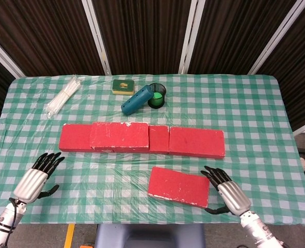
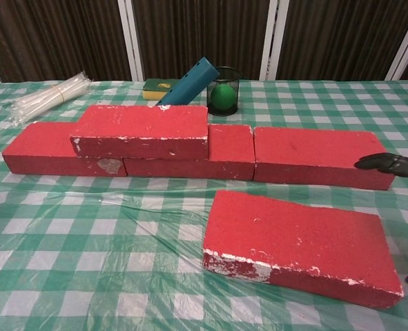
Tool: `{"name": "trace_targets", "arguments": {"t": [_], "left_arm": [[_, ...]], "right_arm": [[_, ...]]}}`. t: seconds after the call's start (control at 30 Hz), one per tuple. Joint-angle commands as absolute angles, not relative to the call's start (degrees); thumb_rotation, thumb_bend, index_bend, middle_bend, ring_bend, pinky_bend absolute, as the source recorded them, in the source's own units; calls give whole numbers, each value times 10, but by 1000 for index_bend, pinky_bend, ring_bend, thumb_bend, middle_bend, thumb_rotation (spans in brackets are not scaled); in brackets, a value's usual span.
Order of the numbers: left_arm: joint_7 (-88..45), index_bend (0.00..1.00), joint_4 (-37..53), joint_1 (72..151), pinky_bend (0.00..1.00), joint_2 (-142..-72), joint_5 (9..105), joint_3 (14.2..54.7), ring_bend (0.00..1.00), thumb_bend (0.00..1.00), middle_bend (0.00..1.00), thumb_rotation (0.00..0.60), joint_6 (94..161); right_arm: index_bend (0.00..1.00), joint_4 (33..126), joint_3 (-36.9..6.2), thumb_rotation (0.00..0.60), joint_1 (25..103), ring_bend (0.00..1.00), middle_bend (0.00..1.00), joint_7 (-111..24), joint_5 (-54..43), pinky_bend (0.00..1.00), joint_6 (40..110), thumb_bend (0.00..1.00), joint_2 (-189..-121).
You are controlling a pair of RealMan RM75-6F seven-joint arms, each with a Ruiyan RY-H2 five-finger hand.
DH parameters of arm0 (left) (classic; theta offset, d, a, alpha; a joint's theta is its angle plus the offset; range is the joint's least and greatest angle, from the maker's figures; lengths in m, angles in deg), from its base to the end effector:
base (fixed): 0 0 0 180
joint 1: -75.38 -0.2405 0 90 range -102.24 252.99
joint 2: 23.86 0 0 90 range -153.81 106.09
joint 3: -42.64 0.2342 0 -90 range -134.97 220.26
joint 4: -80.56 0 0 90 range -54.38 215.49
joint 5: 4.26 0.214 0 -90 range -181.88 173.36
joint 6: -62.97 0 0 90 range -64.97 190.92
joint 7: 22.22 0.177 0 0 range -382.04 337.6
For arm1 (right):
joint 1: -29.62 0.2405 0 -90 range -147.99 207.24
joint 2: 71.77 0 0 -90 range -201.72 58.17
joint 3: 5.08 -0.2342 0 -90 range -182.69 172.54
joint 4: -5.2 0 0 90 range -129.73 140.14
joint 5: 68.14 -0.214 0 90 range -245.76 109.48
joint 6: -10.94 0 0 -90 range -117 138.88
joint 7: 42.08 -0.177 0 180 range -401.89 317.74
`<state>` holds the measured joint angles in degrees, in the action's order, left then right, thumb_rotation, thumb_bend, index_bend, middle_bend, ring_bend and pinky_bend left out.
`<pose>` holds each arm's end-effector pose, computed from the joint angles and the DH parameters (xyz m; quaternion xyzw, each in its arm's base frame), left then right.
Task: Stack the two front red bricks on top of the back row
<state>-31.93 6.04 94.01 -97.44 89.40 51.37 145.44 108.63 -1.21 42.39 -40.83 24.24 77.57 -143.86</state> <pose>-0.2850 0.2416 0.0765 -0.7211 -0.3516 -0.3931 0.4493 -0.2038 -0.1933 0.0188 0.6911 -0.5007 0.3870 0.3492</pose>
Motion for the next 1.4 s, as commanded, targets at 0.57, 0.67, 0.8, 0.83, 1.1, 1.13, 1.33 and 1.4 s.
{"name": "trace_targets", "arguments": {"t": [0.57, 0.67, 0.8, 0.83, 1.1, 1.13, 1.33, 1.4], "left_arm": [[-381, 0, 93, 926, 12, -975, 909, 495, 0, 304, 0, 600, 1455], [-386, 0, 98, 925, 12, -978, 914, 491, 0, 304, 0, 600, 1461], [-397, 0, 109, 922, 12, -985, 923, 488, 0, 317, 0, 600, 1474], [-399, 0, 112, 922, 12, -986, 925, 488, 0, 320, 0, 600, 1475], [-401, 0, 114, 920, 12, -985, 923, 484, 0, 318, 0, 600, 1467], [-401, 0, 114, 920, 12, -985, 923, 483, 0, 319, 0, 600, 1468], [-400, 0, 111, 916, 12, -983, 927, 481, 0, 319, 0, 600, 1474], [-396, 0, 110, 915, 12, -982, 929, 481, 0, 319, 0, 600, 1477]], "right_arm": [[0, 1085, -70, 600, 481, 0, 0, -216, 25, 0, 690, 157, -1579], [0, 1089, -74, 600, 494, 0, 0, -194, -9, 0, 678, 158, -1577], [30, 1090, -78, 600, 503, 0, 0, -176, -31, 0, 682, 158, -1579], [80, 1091, -79, 600, 505, 0, 7, -174, -37, 0, 683, 158, -1580], [531, 1103, -75, 600, 512, 257, 352, -155, -40, 98, 707, 159, -1578], [563, 1106, -75, 600, 513, 282, 376, -154, -42, 101, 709, 160, -1575], [617, 1131, -80, 600, 519, 301, 423, -154, -41, 102, 720, 177, -1555], [617, 1141, -80, 600, 518, 301, 423, -168, -21, 102, 727, 185, -1542]]}}
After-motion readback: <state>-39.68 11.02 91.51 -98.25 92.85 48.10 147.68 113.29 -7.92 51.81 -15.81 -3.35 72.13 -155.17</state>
